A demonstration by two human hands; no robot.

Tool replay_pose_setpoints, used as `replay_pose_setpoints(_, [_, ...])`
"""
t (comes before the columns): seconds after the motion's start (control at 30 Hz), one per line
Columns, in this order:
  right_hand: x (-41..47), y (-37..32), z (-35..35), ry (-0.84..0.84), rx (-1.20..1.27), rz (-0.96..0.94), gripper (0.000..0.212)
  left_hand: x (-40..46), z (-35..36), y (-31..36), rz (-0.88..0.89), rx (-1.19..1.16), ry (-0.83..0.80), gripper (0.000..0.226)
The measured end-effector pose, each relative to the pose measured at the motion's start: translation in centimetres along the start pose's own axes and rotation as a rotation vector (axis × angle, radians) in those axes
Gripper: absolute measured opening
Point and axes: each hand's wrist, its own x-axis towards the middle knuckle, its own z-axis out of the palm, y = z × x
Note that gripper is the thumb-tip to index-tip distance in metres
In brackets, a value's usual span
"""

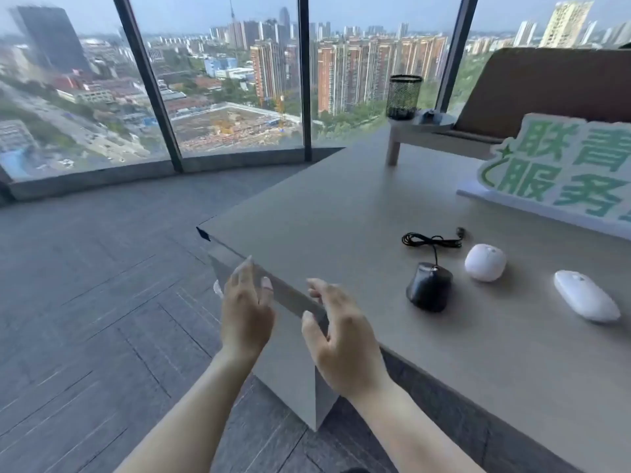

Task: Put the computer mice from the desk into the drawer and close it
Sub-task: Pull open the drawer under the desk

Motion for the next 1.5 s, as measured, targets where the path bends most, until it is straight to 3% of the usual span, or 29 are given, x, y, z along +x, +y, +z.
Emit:
replay_pose_setpoints(0.13, [-1.7,1.9,5.0,-0.093,0.091,0.399,0.037,-0.3,0.5,-6.1,-0.365,-0.184,-0.103,0.046])
replay_pose_setpoints(0.23, [-1.4,3.8,7.7,-0.119,0.194,0.704,0.049,0.5,1.9,-9.8,-0.631,-0.375,-0.156,0.041])
replay_pose_setpoints(0.37, [-0.1,5.9,10.1,-0.098,0.199,0.867,0.055,2.4,4.4,-11.8,-0.888,-0.642,-0.118,0.021])
replay_pose_setpoints(0.43, [0.3,6.4,10.8,-0.058,0.222,0.870,0.050,3.4,5.7,-11.9,-0.970,-0.751,-0.076,0.011])
replay_pose_setpoints(0.5, [0.6,6.7,11.2,-0.007,0.238,0.888,0.046,4.5,6.9,-12.1,-1.017,-0.829,-0.047,0.016])
replay_pose_setpoints(0.7, [0.6,7.1,12.1,0.073,0.165,0.876,0.031,6.5,8.7,-13.1,-1.024,-0.805,-0.010,0.015])
replay_pose_setpoints(0.93, [-0.3,6.7,11.5,-0.026,0.084,0.759,0.014,6.1,8.1,-13.4,-1.034,-0.808,0.102,0.015])
replay_pose_setpoints(1.1, [-3.1,4.4,11.6,-0.112,0.160,0.667,0.051,1.8,3.9,-15.8,-1.015,-0.778,0.147,0.015])
replay_pose_setpoints(1.33, [-8.3,1.1,15.1,-0.360,0.239,0.548,0.058,-4.5,-4.1,-20.1,-1.015,-0.769,0.223,0.026])
replay_pose_setpoints(1.5, [-11.4,-1.1,17.9,-0.513,0.292,0.523,0.065,-8.1,-8.9,-23.1,-1.008,-0.761,0.240,0.018])
